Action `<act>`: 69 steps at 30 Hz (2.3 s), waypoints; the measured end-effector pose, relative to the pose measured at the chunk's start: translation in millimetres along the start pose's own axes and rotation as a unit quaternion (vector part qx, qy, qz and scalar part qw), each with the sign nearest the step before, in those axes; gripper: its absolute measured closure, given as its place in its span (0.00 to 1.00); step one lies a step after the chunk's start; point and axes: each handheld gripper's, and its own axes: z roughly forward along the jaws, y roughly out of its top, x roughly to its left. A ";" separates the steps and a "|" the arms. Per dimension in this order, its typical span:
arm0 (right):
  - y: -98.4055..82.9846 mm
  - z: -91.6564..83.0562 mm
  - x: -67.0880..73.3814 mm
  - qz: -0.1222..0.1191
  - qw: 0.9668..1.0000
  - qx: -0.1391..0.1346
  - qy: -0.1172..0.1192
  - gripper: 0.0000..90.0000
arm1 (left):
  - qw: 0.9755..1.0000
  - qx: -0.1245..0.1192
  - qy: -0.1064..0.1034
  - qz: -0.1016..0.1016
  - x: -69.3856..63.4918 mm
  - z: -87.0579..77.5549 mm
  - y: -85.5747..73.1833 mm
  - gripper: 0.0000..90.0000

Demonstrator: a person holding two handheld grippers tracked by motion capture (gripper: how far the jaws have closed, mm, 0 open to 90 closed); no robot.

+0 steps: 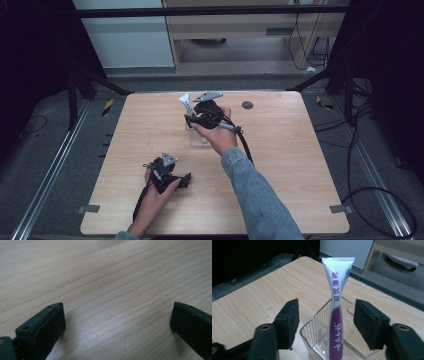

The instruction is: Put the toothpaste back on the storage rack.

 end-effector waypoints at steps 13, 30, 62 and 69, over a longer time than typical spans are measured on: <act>-6.2 -7.0 -2.1 -0.006 0.999 0.031 0.012 0.17 | 1.000 0.000 0.000 0.000 0.0 0.0 0.0 0.00; -31.4 -34.3 -14.5 -0.007 1.000 0.027 -0.006 0.09 | 1.000 0.000 0.000 0.000 0.0 0.0 0.0 0.00; -104.5 -82.6 -60.1 0.003 0.997 0.051 -0.066 0.09 | 1.000 0.000 0.000 -0.001 -2.1 -3.7 -3.7 0.00; -130.2 -97.8 -75.3 0.011 0.995 0.056 -0.087 0.09 | 1.000 0.000 0.000 -0.001 -2.1 -3.7 -3.7 0.00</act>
